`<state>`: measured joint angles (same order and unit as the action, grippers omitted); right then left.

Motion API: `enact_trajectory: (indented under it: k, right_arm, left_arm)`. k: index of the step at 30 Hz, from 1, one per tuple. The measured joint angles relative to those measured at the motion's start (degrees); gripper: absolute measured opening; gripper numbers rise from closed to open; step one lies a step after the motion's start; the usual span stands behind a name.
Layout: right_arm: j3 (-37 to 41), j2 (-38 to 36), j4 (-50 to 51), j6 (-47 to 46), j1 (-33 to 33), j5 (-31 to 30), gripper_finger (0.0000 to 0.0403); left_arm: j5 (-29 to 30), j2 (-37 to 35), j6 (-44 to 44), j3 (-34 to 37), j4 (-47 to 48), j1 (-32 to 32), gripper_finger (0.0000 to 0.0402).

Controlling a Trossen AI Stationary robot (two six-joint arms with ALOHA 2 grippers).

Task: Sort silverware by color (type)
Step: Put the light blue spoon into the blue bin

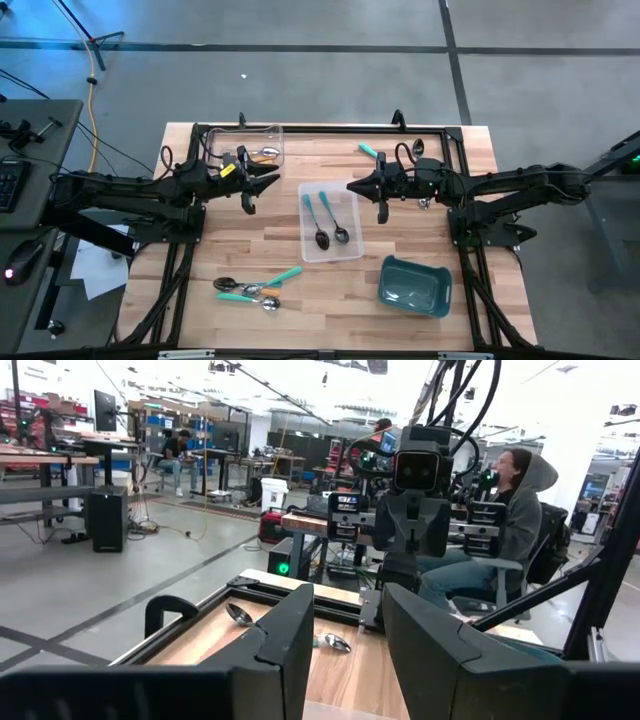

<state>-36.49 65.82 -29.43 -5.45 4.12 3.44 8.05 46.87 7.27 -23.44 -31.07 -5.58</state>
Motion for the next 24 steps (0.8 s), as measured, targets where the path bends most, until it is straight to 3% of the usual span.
enact_trajectory:
  k: [19, 24]
  right_arm:
    - [0.0, 0.0, 0.0, 0.0, 0.0, 1.5, 0.0000]
    - [0.0, 0.0, 0.0, 0.4, 0.0, 1.5, 0.0000]
  left_arm:
    - [-1.7, 0.0, -1.9, 0.0, 3.0, 0.0, 0.0113]
    - [-4.3, 0.0, -2.0, -6.1, 16.3, 1.0, 0.0114]
